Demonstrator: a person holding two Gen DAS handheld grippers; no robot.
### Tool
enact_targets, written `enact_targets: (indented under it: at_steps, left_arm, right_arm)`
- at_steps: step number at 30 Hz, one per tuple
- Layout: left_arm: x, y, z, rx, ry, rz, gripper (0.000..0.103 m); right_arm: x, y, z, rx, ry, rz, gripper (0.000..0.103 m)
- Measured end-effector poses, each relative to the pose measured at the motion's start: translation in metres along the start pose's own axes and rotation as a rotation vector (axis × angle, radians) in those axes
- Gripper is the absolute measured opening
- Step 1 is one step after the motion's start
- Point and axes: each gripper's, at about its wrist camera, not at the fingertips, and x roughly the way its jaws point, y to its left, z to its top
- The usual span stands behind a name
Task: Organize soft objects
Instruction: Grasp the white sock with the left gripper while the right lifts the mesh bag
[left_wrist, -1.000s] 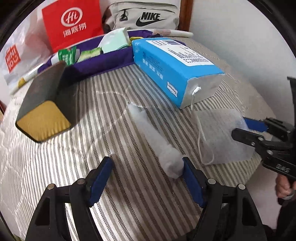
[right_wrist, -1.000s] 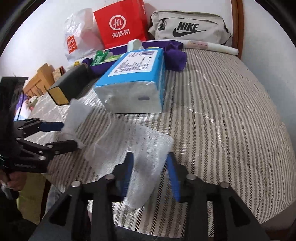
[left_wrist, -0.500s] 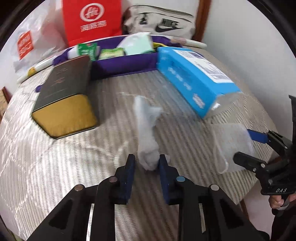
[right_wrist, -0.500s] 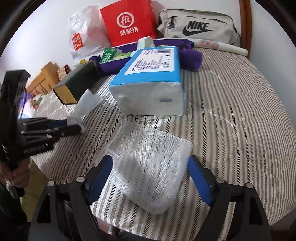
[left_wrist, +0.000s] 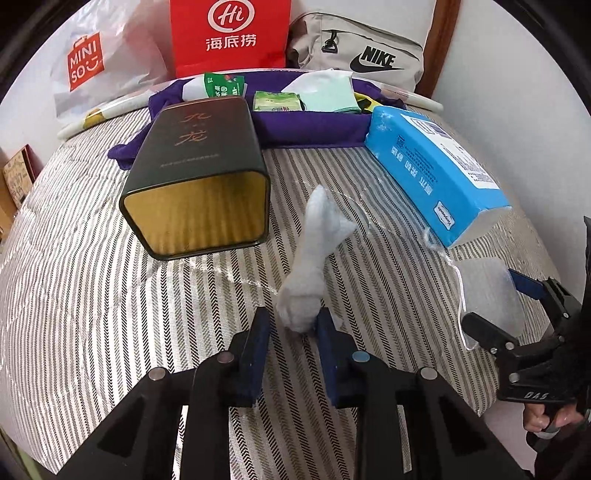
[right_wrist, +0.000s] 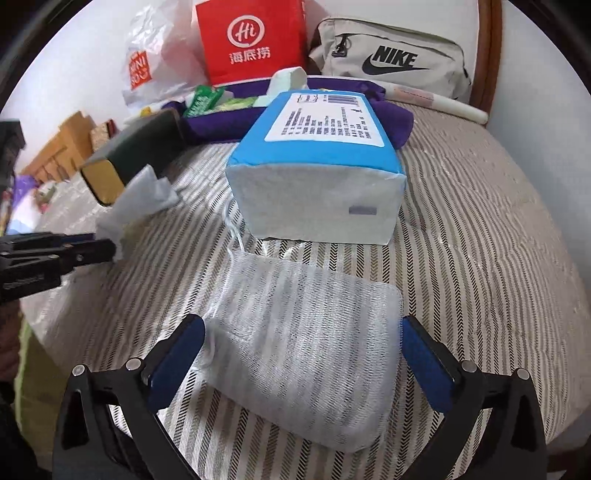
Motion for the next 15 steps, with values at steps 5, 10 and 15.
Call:
enact_targets:
  at_steps: [5,10,15]
  left_arm:
    - [0.000,0.002,0.001,-0.009,-0.009,-0.034,0.030]
    - [0.003,0.000,0.005,-0.018,-0.034,-0.069,0.046]
    - [0.006,-0.001,0.011,-0.014,-0.046,-0.055,0.039]
  right_arm:
    - [-0.005,-0.003,-0.002,0.004,-0.017,0.003,0.088]
    - [-0.012,0.000,-0.001,-0.033,-0.025,0.030,0.049]
    - [-0.015,-0.001,-0.001,-0.042,-0.015,0.068,0.018]
